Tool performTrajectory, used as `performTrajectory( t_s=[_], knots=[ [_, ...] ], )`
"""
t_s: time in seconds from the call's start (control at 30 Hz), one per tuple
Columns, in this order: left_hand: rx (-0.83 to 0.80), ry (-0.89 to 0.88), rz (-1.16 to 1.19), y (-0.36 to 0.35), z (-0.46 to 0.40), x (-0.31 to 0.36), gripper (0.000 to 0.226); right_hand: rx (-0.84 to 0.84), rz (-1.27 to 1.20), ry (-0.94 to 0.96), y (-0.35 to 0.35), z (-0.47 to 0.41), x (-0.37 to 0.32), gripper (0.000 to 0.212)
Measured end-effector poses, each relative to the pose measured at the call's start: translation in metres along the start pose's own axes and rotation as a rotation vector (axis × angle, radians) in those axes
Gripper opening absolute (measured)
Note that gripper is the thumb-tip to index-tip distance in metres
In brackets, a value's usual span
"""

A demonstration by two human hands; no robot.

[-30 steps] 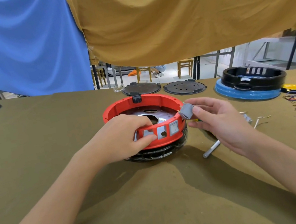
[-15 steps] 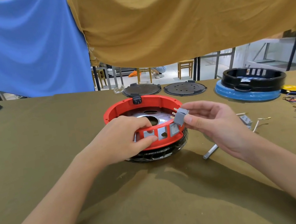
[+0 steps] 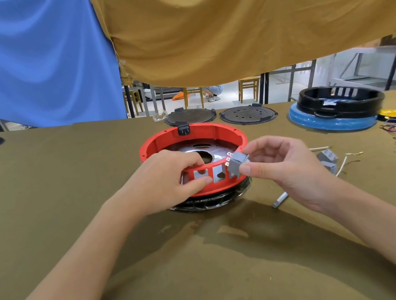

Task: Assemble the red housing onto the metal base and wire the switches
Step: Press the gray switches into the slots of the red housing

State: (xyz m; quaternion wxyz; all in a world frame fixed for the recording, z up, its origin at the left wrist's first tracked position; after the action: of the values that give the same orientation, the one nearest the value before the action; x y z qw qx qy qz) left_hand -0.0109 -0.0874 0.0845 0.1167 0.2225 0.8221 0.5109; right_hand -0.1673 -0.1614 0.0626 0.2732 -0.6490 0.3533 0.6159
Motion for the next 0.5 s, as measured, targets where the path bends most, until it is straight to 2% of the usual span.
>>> performTrajectory(
  t_s=[0.23, 0.5],
  knots=[
    [0.004, -0.008, 0.004, -0.001, 0.000, -0.001, 0.015, -0.030, 0.041, 0.000, -0.007, 0.001, -0.001, 0.032],
    [0.004, -0.009, 0.013, -0.002, 0.000, 0.000, 0.019, 0.027, 0.136, 0.001, -0.012, 0.003, 0.000, 0.038]
  ],
)
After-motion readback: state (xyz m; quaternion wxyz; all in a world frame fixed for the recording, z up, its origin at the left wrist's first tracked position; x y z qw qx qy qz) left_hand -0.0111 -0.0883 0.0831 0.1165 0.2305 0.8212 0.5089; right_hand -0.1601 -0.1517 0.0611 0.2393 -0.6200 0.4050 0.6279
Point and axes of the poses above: each hand's wrist, its own z-axis away from the middle knuckle, its own y-axis out of the back of the hand, x = y × z, the point moved 10 cm from there along -z, towards the middle knuckle, and after that the axes turned 15 degrees about -y, right-handed, at the moved point
